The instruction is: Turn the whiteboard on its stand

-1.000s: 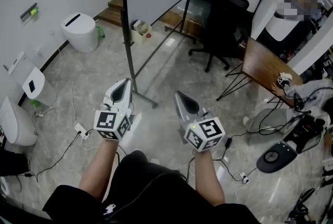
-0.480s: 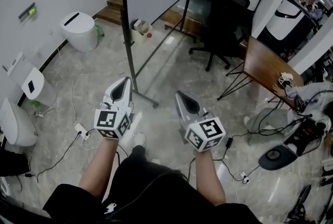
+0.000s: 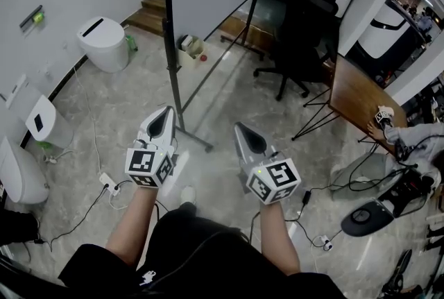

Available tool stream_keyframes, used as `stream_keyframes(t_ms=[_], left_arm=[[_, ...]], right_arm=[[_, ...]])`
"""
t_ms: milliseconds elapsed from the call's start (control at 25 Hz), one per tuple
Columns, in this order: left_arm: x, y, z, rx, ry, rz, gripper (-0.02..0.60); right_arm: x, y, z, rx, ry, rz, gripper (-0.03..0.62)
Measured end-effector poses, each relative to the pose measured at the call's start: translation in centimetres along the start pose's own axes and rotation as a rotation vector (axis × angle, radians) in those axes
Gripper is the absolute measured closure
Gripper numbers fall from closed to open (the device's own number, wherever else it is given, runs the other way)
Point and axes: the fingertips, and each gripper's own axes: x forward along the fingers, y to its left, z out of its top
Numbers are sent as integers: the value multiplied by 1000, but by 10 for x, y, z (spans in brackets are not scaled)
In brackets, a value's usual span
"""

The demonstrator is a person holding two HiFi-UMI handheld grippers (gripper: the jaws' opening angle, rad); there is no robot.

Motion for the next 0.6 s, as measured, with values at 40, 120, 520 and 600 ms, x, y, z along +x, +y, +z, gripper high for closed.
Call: stream_keyframes(t_ms=[40,120,520,600], left_arm=[[7,6,0,0,4,-1,578],[21,17,-1,2,11,-3,578],[93,63,4,17,15,-80,578],[106,69,1,11,18,-100,578]], right_arm=[[9,-4,2,0,0,-3,586],[26,-10,6,-2,-1,-7,586],[100,-36,18,-3,-23,-61,586],[111,-42,16,-3,-21,-76,586]])
